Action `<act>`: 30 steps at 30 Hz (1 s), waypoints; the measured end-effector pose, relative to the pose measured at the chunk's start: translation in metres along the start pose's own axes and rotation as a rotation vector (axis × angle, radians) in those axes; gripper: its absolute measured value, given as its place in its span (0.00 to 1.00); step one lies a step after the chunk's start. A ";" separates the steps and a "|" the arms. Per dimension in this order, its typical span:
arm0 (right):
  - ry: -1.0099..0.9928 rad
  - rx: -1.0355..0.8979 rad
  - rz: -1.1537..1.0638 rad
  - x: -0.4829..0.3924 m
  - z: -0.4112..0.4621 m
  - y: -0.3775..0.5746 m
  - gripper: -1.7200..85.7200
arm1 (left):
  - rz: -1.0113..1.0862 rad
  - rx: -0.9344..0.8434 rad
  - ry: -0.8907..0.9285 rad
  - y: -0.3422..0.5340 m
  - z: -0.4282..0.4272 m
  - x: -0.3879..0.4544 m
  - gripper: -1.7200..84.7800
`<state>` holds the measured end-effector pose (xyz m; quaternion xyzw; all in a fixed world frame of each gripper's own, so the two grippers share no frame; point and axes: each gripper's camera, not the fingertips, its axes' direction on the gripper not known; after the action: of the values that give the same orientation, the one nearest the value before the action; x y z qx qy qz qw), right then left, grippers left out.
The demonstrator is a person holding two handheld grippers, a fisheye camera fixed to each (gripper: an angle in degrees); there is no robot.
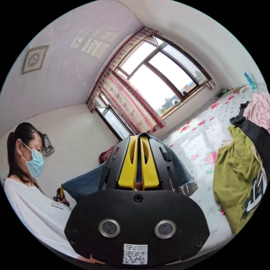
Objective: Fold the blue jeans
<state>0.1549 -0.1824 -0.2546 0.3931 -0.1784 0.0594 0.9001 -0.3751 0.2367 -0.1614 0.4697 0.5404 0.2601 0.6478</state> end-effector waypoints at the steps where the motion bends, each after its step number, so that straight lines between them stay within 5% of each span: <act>1: 0.020 0.020 -0.035 -0.013 -0.007 -0.004 0.02 | 0.042 0.023 -0.027 -0.007 0.000 0.012 0.01; 6: 0.181 0.182 -0.292 -0.103 -0.026 -0.017 0.02 | 0.140 0.069 -0.180 -0.029 0.019 0.036 0.01; 8: 0.185 0.144 -0.363 -0.112 0.001 -0.023 0.02 | 0.149 -0.033 -0.407 -0.034 0.052 0.022 0.01; 13: 0.129 -0.129 -0.364 -0.083 0.166 -0.042 0.03 | 0.105 -0.273 -0.783 -0.016 0.157 -0.093 0.01; 19: 0.292 -0.730 -0.285 0.001 0.396 0.055 0.06 | -0.239 -0.648 -1.174 0.062 0.229 -0.253 0.01; 30: 0.474 -1.072 0.123 0.179 0.435 0.220 0.11 | -0.274 -1.014 -1.200 0.196 0.210 -0.262 0.01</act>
<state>0.1482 -0.3549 0.2346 -0.1517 0.0003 0.0993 0.9834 -0.2167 0.0297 0.1271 0.1071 -0.0317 0.0949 0.9892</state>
